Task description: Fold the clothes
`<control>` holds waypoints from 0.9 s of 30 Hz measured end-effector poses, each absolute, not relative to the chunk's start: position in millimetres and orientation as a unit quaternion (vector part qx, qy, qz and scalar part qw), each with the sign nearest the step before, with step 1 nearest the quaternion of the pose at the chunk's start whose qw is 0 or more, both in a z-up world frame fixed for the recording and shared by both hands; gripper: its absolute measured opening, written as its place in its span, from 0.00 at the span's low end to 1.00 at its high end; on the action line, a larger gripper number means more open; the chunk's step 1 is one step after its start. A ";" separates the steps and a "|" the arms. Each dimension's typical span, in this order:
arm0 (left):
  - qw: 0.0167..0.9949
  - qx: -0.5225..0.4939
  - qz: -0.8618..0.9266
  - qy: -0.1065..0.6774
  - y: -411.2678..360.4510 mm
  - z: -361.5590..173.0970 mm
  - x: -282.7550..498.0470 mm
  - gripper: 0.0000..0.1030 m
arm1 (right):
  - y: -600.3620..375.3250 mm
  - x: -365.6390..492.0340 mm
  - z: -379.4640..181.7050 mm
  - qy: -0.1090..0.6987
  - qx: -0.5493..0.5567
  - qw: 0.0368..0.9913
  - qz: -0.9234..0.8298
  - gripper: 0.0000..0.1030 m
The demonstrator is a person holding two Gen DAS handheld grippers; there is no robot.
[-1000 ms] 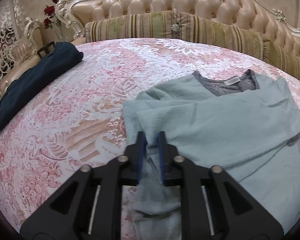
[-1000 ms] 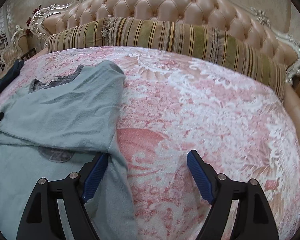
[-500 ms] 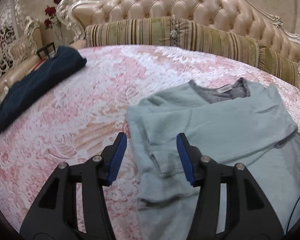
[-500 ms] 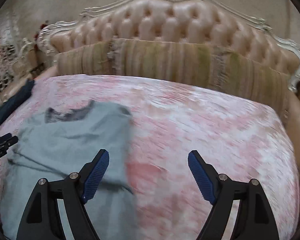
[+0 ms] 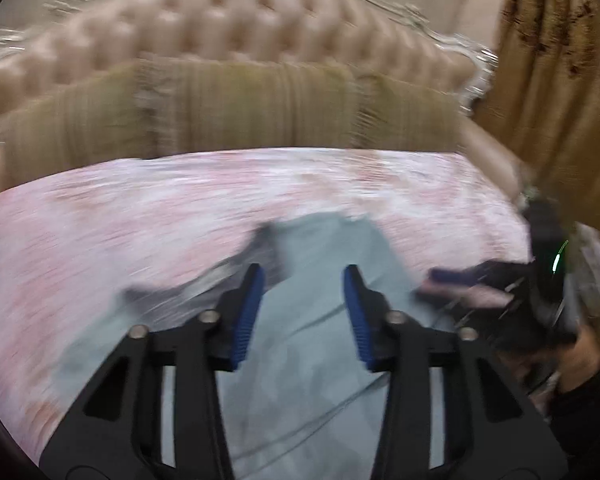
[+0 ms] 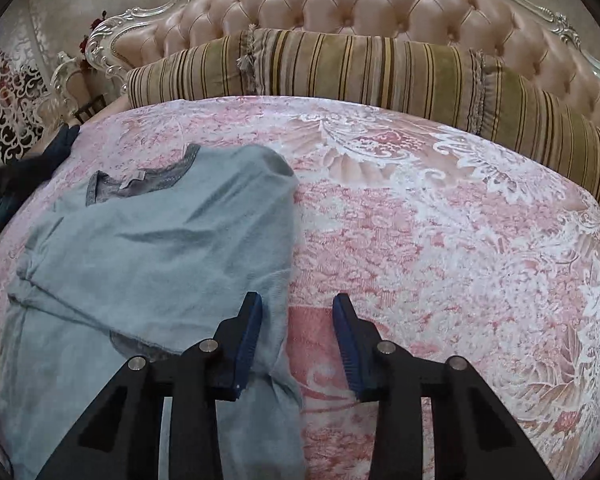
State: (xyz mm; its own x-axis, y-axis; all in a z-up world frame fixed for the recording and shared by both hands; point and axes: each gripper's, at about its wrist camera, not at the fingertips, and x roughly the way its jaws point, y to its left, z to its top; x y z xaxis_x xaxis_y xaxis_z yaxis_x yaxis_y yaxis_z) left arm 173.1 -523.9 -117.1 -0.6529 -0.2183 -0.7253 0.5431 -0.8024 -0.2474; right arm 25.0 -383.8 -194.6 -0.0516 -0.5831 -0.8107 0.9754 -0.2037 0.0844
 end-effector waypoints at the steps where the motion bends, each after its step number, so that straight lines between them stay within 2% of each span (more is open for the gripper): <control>1: 0.200 0.361 -0.880 0.235 -528.8 -117.8 156.8 0.39 | -382.9 27.1 -193.8 0.263 0.374 0.574 -0.679 0.36; 6: 0.135 0.386 -0.865 0.292 -555.5 -134.7 99.3 0.39 | -382.1 22.4 -193.1 0.257 0.381 0.583 -0.670 0.37; 14: 0.119 0.449 -0.835 0.294 -550.1 -160.1 62.4 0.38 | -382.3 21.5 -193.5 0.257 0.379 0.588 -0.667 0.37; 17: 0.138 0.469 -0.823 0.290 -549.9 -165.3 58.2 0.27 | -383.7 24.1 -192.9 0.263 0.372 0.586 -0.671 0.37; 19: 0.156 0.484 -0.813 0.284 -551.6 -170.8 55.3 0.07 | -384.9 26.9 -193.3 0.269 0.365 0.582 -0.675 0.38; 22: 0.178 0.488 -0.813 0.264 -549.2 -172.1 49.6 0.05 | -385.1 27.0 -192.5 0.270 0.364 0.581 -0.676 0.38; 25: 0.241 0.447 -0.818 0.270 -560.0 -160.3 56.1 0.02 | -384.9 26.6 -193.0 0.271 0.363 0.581 -0.677 0.37; 27: 0.250 0.431 -0.821 0.280 -564.3 -158.2 56.9 0.02 | -384.4 26.2 -193.4 0.271 0.363 0.580 -0.677 0.37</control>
State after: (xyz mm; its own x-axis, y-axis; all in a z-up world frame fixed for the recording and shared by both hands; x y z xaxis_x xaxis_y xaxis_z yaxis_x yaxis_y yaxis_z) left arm 57.0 -564.3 -158.2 -0.5038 -0.1698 -0.8470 0.6515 -0.7186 -0.2434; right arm 26.2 -384.4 -193.4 -0.0643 -0.5887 -0.8058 0.9819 -0.1815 0.0543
